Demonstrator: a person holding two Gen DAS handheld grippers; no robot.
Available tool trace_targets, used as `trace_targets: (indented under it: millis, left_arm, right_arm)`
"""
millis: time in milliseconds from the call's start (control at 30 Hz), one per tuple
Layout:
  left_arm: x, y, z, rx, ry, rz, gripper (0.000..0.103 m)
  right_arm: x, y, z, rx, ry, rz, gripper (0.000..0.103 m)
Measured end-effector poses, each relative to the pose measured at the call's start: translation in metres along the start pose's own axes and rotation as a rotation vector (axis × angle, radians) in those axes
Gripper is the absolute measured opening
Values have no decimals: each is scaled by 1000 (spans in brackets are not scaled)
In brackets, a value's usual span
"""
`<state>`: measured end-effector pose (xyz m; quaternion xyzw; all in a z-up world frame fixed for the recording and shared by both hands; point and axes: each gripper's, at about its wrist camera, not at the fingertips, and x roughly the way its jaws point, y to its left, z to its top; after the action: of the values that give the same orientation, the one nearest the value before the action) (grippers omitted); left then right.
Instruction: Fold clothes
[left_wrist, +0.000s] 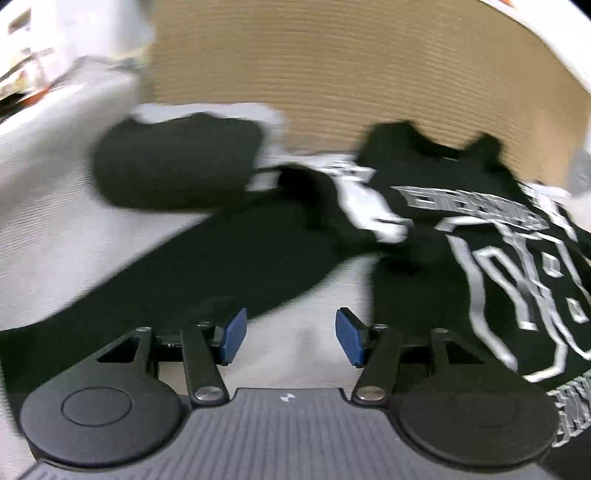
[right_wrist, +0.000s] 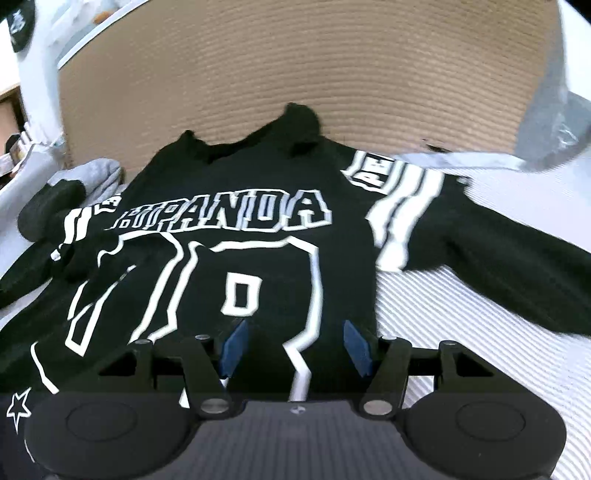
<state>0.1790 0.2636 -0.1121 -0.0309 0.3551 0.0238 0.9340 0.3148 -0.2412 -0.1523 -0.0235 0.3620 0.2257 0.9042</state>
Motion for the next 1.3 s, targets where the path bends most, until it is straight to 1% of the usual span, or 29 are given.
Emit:
trace_targets:
  millis: [33, 100, 167, 200, 233, 267, 300, 333, 367, 467, 500, 533, 567, 600, 633, 667, 700, 767, 867, 1033, 1300]
  left_arm:
    - [4, -10, -2, 19, 11, -24, 57]
    - [15, -24, -5, 17, 50, -62, 60]
    - [24, -32, -13, 5, 89, -97, 61]
    - [27, -34, -17, 19, 108, -107, 68]
    - [29, -38, -22, 62, 118, -112, 76]
    - [27, -43, -28, 114, 115, -97, 79]
    - [24, -49, -33, 168, 109, -75, 84]
    - [22, -52, -36, 191, 103, -55, 88]
    - [21, -50, -37, 177, 102, -45, 88]
    - [18, -42, -39, 90, 98, -29, 87]
    - [17, -42, -40, 87, 91, -23, 84]
    - [16, -43, -42, 90, 84, -15, 75]
    - [15, -44, -43, 97, 73, -18, 67]
    - [13, -45, -42, 100, 66, -29, 44]
    - [12, -45, -42, 97, 67, -29, 35]
    - [10, -46, -41, 92, 70, -25, 18]
    - [10, -46, -41, 86, 73, -24, 13]
    - [11, -47, -41, 86, 76, -20, 10]
    - [8, -50, -45, 110, 72, 0, 8]
    - [3, -48, -49, 102, 73, -4, 7]
    - [1, -46, -51, 84, 69, -9, 8]
  right_arm:
    - [-6, -2, -4, 7, 0, -13, 62]
    - [-16, -5, -13, 24, 6, -39, 62]
    - [-26, -10, -26, 45, 16, -31, 62]
    - [-28, -12, -32, 53, 21, -45, 62]
    - [-30, -12, -35, 54, 23, -62, 62]
    - [-29, -12, -37, 53, 30, -75, 62]
    - [-28, -12, -39, 53, 37, -89, 65]
    - [-24, -14, -42, 65, 59, -92, 65]
    - [-19, -15, -44, 69, 86, -83, 66]
    - [-15, -6, -48, 6, 80, -81, 69]
    - [-15, -2, -49, -14, 83, -79, 65]
    - [-16, -1, -50, -13, 85, -73, 54]
    - [-18, 0, -52, -12, 88, -67, 47]
    - [-19, 1, -54, -11, 90, -61, 33]
    - [-21, 2, -55, -10, 93, -55, 21]
    - [-22, 3, -57, -9, 95, -49, 15]
    - [-24, 1, -58, 15, 108, -49, 10]
    - [-27, 0, -59, 45, 130, -54, 8]
    - [-32, 5, -60, 19, 148, -83, 7]
    - [-35, 8, -64, -11, 145, -103, 7]
    - [-35, 6, -65, 3, 136, -104, 7]
